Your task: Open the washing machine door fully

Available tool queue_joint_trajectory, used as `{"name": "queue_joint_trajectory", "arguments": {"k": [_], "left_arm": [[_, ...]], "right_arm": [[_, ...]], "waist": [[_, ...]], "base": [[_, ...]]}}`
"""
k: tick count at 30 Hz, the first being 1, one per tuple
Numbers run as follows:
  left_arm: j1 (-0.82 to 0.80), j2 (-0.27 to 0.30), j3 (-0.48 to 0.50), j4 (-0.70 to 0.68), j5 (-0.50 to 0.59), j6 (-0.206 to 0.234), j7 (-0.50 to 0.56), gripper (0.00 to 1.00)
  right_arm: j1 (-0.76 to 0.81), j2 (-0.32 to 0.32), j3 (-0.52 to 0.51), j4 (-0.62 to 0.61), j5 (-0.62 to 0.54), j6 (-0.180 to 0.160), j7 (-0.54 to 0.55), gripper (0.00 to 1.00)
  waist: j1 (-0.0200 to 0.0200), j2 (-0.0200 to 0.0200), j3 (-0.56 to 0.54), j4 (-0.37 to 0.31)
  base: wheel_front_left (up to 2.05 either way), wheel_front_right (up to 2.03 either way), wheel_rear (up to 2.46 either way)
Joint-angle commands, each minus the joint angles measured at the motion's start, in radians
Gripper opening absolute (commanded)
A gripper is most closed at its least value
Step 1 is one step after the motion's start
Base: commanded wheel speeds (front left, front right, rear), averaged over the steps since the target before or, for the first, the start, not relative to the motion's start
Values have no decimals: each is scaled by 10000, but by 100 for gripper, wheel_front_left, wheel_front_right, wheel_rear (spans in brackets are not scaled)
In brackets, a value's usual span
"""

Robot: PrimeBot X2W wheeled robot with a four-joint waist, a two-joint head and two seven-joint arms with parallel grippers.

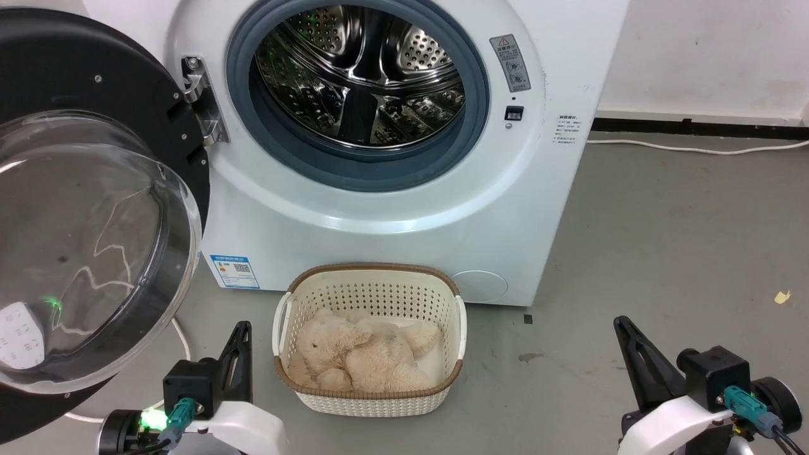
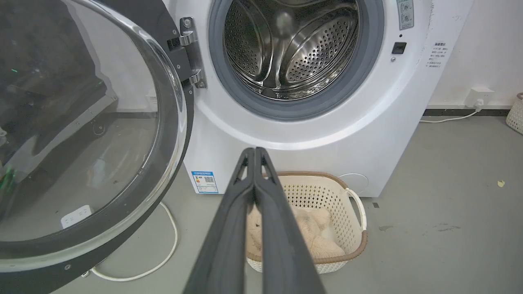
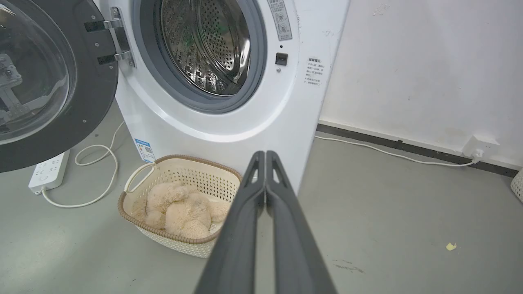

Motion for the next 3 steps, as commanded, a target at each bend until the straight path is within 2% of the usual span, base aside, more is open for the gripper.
{"name": "queue_joint_trajectory", "arguments": {"k": [1,3], "left_arm": [[-159,-1,11,-37,91,-43,3,0],[-159,-1,11,-37,91,-43,3,0]], "right_arm": [[-114,47,-3,24,-76,-9,5,0],[-114,47,-3,24,-76,-9,5,0]], "waist": [[0,0,-1,0],[0,0,-1,0]], "base": [[0,0,0],[0,0,0]]}}
